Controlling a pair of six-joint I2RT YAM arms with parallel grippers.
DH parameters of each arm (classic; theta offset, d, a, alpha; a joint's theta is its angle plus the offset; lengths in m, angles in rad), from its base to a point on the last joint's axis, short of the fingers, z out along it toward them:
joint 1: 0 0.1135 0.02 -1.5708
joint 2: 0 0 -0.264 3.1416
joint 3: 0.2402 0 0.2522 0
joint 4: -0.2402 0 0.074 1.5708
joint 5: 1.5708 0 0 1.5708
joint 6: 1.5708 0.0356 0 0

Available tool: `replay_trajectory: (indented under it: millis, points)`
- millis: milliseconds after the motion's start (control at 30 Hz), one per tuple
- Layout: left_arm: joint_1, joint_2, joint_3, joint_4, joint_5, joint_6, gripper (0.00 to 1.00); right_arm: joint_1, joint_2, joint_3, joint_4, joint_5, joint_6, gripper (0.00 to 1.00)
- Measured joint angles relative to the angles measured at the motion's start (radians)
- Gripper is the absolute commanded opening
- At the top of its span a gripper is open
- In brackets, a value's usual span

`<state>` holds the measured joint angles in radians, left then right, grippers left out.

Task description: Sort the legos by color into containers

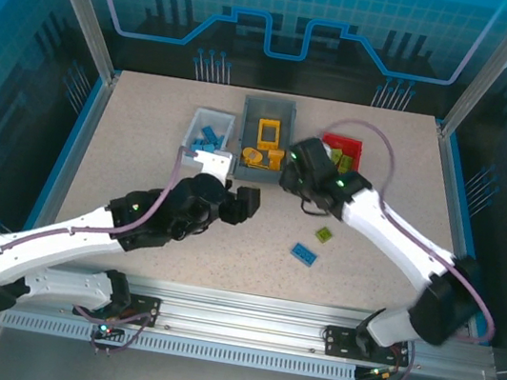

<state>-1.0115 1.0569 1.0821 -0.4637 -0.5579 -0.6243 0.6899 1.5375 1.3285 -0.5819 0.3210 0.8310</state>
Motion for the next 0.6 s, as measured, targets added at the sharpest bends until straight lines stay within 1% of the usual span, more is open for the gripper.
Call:
replay_trajectory:
  millis: [133, 267, 400, 467, 600]
  points:
    - [0.050, 0.001, 0.016, -0.061, -0.037, -0.035, 0.71, 0.000, 0.272, 0.275, -0.023, 0.003, -0.125, 0.24]
    - [0.067, 0.002, 0.016, -0.086, -0.042, -0.055, 0.71, -0.011, 0.471, 0.457, -0.071, -0.008, -0.199, 0.24]
    - [0.068, 0.005, 0.016, -0.098, -0.041, -0.059, 0.71, -0.040, 0.667, 0.681, -0.150, -0.024, -0.241, 0.25]
    - [0.069, 0.007, 0.016, -0.104, -0.040, -0.059, 0.71, -0.055, 0.730, 0.747, -0.175, -0.035, -0.253, 0.27]
    - [0.072, 0.008, 0.015, -0.108, -0.036, -0.059, 0.71, -0.074, 0.816, 0.829, -0.230, -0.037, -0.266, 0.39]
